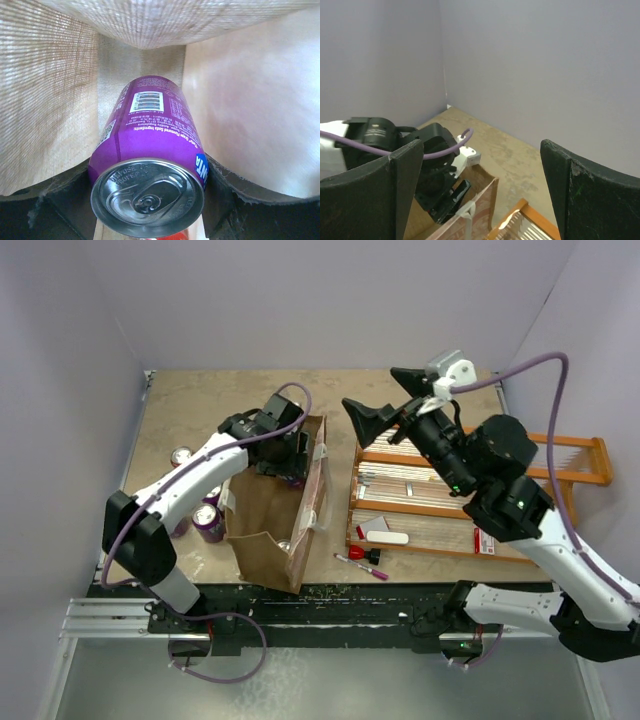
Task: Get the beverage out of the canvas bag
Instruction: Take out the drink from the canvas bag, then place the drink at the center of the board.
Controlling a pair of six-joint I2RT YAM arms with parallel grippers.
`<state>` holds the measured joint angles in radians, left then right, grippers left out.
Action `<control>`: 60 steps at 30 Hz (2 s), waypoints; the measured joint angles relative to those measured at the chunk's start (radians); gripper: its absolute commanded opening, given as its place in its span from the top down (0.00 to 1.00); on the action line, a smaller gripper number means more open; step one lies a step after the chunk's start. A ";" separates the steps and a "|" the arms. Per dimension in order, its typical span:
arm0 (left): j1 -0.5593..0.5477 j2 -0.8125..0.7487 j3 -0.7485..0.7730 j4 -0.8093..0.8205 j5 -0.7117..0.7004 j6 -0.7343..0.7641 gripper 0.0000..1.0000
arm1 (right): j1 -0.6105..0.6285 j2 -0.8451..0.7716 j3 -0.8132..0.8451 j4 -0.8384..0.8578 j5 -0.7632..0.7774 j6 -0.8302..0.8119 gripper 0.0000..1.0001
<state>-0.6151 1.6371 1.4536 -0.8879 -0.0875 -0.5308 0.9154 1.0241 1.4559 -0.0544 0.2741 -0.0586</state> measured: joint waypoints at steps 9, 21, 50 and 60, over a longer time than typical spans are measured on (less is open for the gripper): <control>0.000 -0.153 0.082 -0.071 0.023 -0.032 1.00 | 0.000 0.135 0.040 0.023 -0.006 -0.022 0.00; 0.000 -0.246 0.262 -0.190 -0.009 -0.049 1.00 | 0.000 0.126 0.060 0.039 -0.030 -0.029 0.00; 0.289 -0.451 0.157 -0.112 -0.519 0.148 1.00 | 0.000 0.100 0.061 0.037 -0.057 -0.031 0.00; 0.659 -0.378 0.026 -0.001 -0.327 0.150 1.00 | 0.000 0.082 0.058 0.033 -0.060 -0.019 0.00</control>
<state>0.0441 1.2587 1.4796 -0.8890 -0.4145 -0.3809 0.9154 1.1065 1.5139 -0.0216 0.2142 -0.0780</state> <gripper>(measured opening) 0.703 0.998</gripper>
